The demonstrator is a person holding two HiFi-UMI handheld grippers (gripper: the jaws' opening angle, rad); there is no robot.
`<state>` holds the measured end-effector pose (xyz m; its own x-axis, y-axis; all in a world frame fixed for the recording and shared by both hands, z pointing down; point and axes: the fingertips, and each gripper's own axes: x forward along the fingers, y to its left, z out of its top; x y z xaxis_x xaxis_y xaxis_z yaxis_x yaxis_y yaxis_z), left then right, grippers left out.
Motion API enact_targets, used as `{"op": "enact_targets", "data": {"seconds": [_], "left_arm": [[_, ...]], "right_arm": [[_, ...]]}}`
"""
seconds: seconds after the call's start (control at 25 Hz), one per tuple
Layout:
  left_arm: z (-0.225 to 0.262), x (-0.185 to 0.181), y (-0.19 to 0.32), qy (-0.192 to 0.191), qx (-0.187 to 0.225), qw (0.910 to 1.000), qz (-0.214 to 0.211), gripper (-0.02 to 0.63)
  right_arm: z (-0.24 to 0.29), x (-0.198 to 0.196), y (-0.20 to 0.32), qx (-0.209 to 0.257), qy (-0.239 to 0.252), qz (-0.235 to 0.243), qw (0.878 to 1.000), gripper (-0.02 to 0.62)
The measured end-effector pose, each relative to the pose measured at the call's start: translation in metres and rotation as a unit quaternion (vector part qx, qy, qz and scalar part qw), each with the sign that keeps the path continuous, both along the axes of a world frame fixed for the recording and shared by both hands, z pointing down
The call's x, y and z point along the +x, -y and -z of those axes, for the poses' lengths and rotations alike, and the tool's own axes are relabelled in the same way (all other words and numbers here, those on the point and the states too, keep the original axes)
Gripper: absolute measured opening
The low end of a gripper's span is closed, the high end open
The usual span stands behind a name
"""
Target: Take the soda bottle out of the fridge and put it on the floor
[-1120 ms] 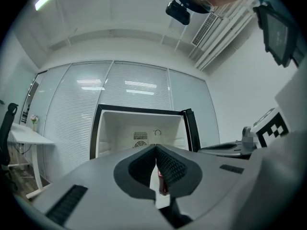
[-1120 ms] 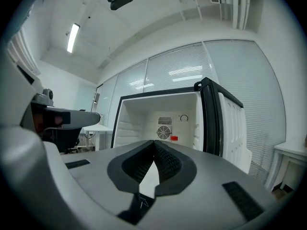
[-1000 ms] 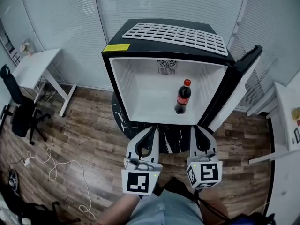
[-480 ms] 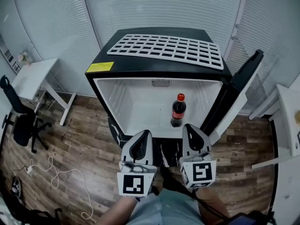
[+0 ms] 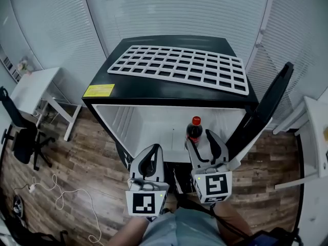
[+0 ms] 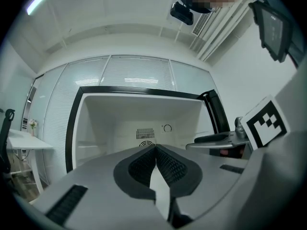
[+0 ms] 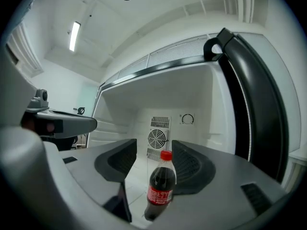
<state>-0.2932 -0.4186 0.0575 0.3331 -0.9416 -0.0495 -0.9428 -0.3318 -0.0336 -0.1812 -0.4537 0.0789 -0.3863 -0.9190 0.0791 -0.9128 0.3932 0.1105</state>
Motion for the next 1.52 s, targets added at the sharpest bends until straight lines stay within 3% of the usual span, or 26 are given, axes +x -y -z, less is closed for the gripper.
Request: {"op": "enact_targets", "data": {"seconds": [0.24, 0.6, 1.52], "left_arm": [[-0.004, -0.003, 0.026, 0.005, -0.005, 0.9999, 0.009, 0.017], [-0.022, -0.011, 0.040, 0.000, -0.029, 0.9995, 0.015, 0.017], [-0.032, -0.017, 0.075, -0.010, -0.036, 0.9990, 0.024, 0.017]], "right_arm": [[0.001, 0.002, 0.036, 0.008, -0.005, -0.018, 1.000, 0.264], [-0.018, -0.009, 0.055, -0.025, -0.007, -0.022, 0.999, 0.265], [-0.035, -0.015, 0.093, -0.051, -0.034, -0.009, 0.998, 0.189]]}}
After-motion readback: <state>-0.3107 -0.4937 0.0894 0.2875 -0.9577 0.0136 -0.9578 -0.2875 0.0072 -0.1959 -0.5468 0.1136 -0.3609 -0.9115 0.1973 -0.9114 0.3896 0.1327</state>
